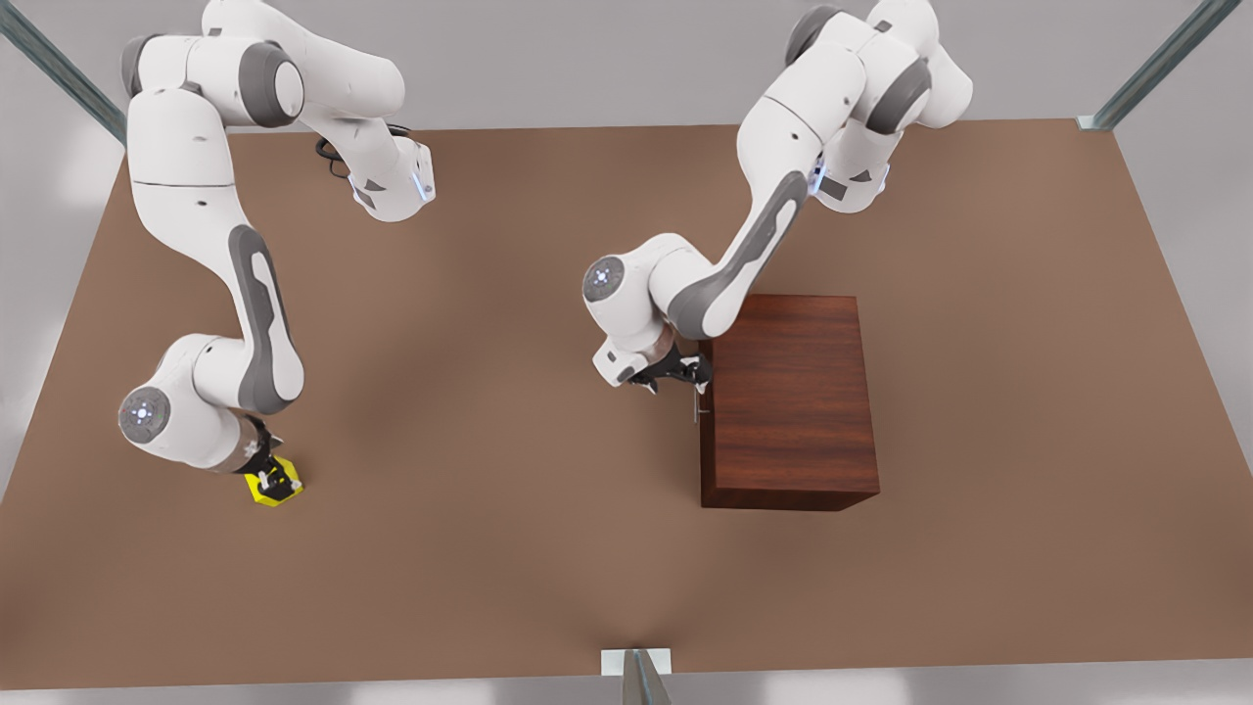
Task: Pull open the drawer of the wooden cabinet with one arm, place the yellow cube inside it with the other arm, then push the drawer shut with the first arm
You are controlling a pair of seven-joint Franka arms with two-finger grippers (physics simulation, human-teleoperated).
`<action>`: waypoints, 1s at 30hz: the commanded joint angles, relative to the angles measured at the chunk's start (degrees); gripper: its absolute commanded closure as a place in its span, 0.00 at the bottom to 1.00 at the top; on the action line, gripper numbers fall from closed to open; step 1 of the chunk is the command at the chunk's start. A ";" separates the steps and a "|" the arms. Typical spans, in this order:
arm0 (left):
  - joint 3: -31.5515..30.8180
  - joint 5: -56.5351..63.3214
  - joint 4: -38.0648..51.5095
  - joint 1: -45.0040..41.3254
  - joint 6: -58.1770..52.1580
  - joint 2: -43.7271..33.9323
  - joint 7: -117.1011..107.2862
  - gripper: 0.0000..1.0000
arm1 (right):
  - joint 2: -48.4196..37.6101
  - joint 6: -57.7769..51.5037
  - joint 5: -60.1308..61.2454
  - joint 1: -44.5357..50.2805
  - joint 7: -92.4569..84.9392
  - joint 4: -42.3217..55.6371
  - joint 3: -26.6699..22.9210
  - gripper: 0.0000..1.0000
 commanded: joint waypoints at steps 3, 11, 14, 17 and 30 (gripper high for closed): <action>0.00 0.70 0.17 -0.20 1.35 0.36 -13.82 0.00 | 1.14 0.24 -4.46 -1.76 11.00 0.00 0.20 0.00; -0.17 0.08 1.14 -0.46 7.34 1.41 -16.11 0.00 | 4.04 4.64 -6.40 -2.11 10.30 -0.88 1.35 0.00; -0.35 0.08 1.23 -0.64 7.25 1.24 -15.58 0.00 | 4.65 6.31 -6.49 -2.29 10.04 -1.41 1.79 0.00; -0.96 0.08 1.31 -0.64 7.34 1.24 -15.41 0.00 | 4.74 6.31 -6.40 -3.43 9.69 -1.41 3.02 0.00; -1.67 0.08 2.10 -1.52 6.99 1.41 -13.30 0.00 | 5.35 9.12 -7.37 -4.22 9.69 -2.47 3.72 0.00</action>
